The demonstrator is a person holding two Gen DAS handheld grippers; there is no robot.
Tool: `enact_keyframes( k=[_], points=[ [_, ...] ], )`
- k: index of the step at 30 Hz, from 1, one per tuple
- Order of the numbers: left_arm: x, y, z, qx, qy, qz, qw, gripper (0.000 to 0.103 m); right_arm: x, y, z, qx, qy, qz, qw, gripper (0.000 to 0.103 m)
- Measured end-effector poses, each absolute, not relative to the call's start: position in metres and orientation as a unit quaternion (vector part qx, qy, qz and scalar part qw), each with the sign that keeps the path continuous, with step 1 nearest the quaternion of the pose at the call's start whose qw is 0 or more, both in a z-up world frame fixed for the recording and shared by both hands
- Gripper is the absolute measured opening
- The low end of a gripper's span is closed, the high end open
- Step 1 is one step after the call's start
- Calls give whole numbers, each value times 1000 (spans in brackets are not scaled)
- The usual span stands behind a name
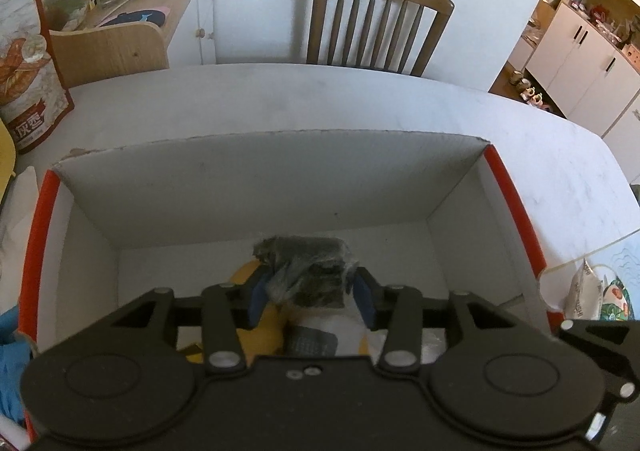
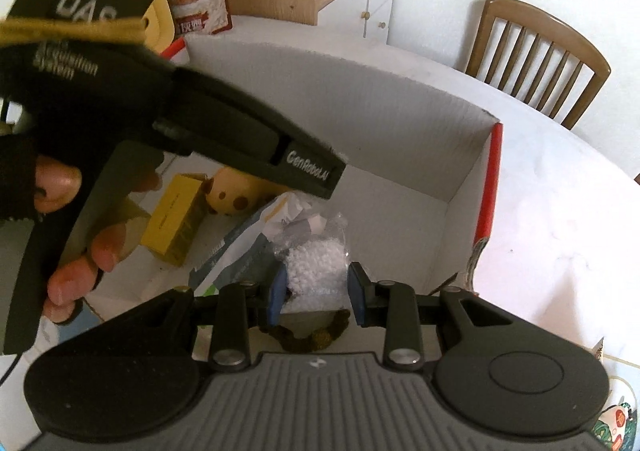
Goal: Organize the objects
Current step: 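Open both tools to release the bags inside the box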
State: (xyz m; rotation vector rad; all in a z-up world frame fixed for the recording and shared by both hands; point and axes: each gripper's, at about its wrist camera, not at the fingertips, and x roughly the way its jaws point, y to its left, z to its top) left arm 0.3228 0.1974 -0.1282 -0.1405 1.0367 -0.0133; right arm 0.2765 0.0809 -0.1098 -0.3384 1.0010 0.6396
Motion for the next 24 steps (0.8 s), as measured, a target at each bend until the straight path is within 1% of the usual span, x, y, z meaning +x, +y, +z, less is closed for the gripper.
enact_keyframes(
  k=[3,8,10,11,14,17,21,24],
  points=[
    [319,198,-126,-66,489,2,870,60,275,78,-105,-153,467,299,818,32],
    [312,199,-120,-67,482,5,874,63,269,71,-100,-145,465,301,820,34],
    [309,199,-116,-62,477,7,877,64,264,64,-99,-142,462,302,821,45],
    [308,199,-114,-62,474,7,878,64,262,63,-98,-140,460,303,823,46],
    [304,201,-108,-65,470,10,880,65,259,57,-94,-135,457,309,823,46],
    [298,201,-103,-65,465,16,883,72,251,54,-87,-133,452,312,825,47],
    [288,200,-95,-63,456,18,888,74,251,49,-81,-123,443,314,831,53],
    [281,199,-88,-63,448,19,891,77,248,52,-75,-121,435,314,835,53]
  ],
)
